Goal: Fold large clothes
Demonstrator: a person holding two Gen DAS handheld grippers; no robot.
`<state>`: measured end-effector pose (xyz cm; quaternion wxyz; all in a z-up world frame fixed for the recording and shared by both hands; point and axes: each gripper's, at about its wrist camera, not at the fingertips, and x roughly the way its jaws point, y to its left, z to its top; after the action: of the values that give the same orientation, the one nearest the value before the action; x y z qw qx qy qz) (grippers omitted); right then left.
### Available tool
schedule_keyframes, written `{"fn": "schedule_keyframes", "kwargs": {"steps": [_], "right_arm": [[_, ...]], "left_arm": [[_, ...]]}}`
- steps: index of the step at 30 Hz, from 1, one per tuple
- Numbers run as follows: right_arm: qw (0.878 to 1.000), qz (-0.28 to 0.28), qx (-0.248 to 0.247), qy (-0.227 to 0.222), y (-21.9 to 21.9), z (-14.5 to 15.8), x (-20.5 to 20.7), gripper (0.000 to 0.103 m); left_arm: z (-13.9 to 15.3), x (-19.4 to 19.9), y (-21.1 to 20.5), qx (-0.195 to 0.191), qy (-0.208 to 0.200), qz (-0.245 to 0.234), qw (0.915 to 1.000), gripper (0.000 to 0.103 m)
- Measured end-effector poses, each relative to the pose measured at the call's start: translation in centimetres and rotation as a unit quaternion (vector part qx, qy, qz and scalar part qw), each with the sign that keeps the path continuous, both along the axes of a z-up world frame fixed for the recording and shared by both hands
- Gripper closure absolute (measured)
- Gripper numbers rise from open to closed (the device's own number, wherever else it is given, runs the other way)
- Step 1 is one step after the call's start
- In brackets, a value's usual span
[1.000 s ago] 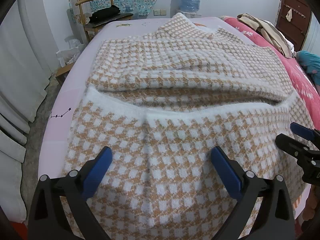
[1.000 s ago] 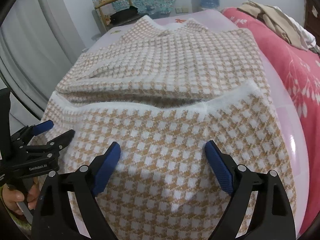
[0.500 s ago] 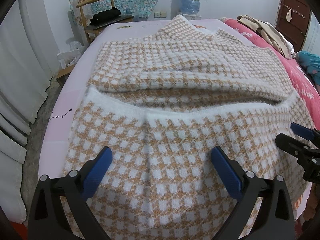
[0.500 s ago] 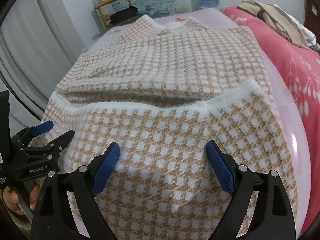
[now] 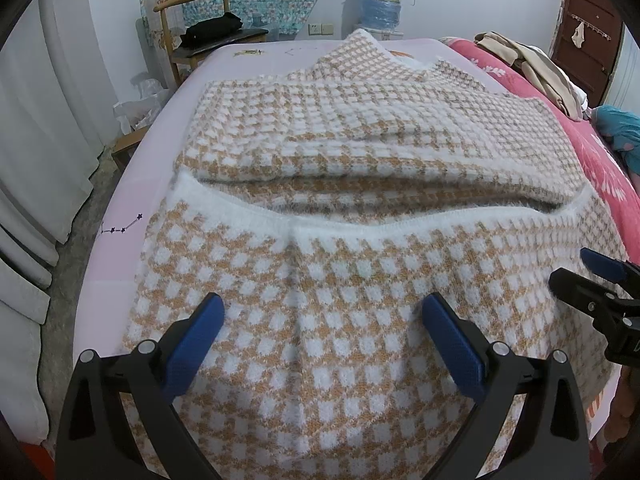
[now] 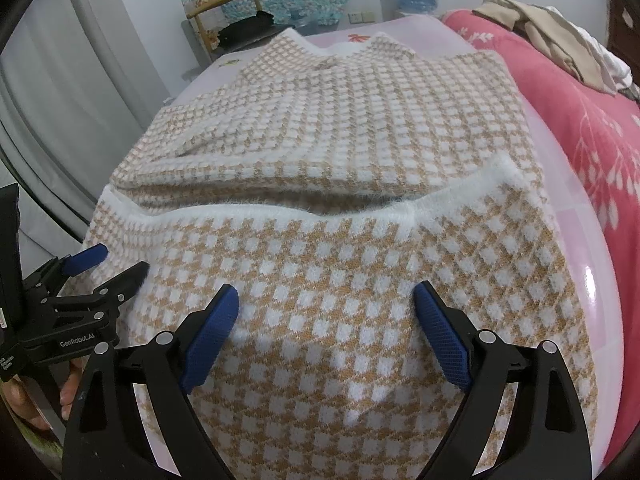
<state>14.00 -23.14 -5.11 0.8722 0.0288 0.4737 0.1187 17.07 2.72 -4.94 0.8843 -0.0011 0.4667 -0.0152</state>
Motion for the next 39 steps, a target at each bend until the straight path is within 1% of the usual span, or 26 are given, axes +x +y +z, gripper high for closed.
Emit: {"fn": "schedule_keyframes", "kwargs": {"steps": [39], "right_arm": [[1.000,-0.001,0.004,0.000,-0.17,0.01,-0.07,0.017]], "left_arm": [[-0.13,0.09,0.03,-0.002,-0.001,-0.003,1.0000,0.005]]}}
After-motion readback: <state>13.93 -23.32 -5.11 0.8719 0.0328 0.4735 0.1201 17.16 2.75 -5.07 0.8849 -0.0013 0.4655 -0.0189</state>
